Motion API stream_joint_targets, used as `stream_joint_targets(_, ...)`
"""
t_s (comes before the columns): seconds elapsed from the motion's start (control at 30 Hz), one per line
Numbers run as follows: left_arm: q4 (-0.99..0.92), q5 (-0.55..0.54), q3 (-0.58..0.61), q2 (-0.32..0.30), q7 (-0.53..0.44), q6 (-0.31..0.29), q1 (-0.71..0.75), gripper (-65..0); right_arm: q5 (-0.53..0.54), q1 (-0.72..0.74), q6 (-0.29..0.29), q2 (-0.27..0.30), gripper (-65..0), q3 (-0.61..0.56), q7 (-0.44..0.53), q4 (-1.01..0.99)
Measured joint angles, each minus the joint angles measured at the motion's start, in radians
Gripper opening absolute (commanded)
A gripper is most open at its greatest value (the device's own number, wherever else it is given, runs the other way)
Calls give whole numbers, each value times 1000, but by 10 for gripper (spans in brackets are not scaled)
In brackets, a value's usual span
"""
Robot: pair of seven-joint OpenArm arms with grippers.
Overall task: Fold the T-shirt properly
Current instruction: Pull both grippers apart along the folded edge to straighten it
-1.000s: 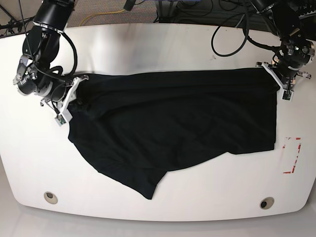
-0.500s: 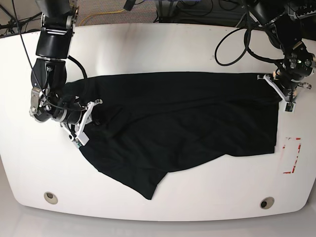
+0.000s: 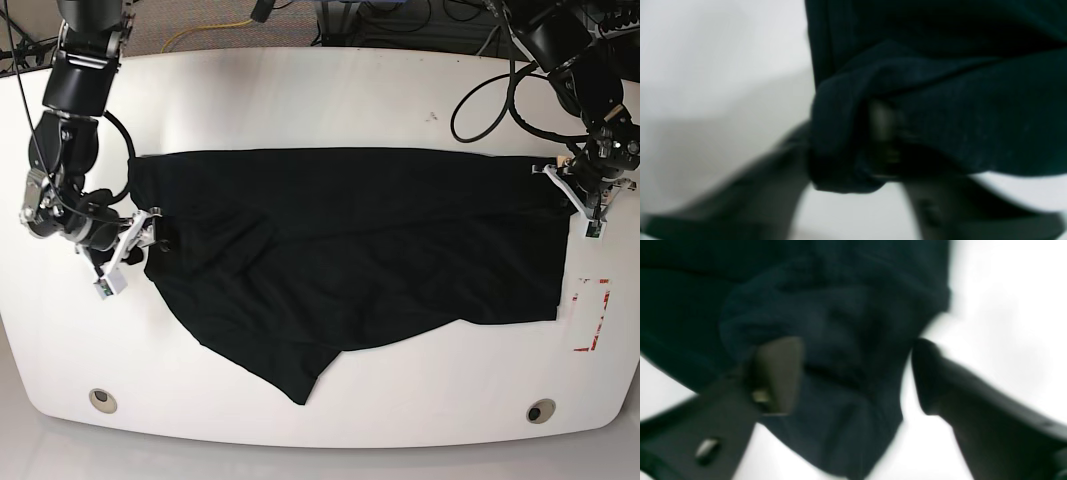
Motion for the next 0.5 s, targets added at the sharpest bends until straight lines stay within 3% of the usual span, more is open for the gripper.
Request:
stream_joint_targets(0.13,-17,-1,-4,1,-4,0,-5,-344,-17,-88,1,0,-105,129,-35,74)
stream_joint_targets(0.37,-26,-1,-4,2,-2,0,-7,-342,-10,-210,4,28,-155,161,-52,99)
stream_joint_targets(0.5,-60,-1,-4,3,-8,0,-25,-342,-23,-261,4,-8,-154,172,-52,96)
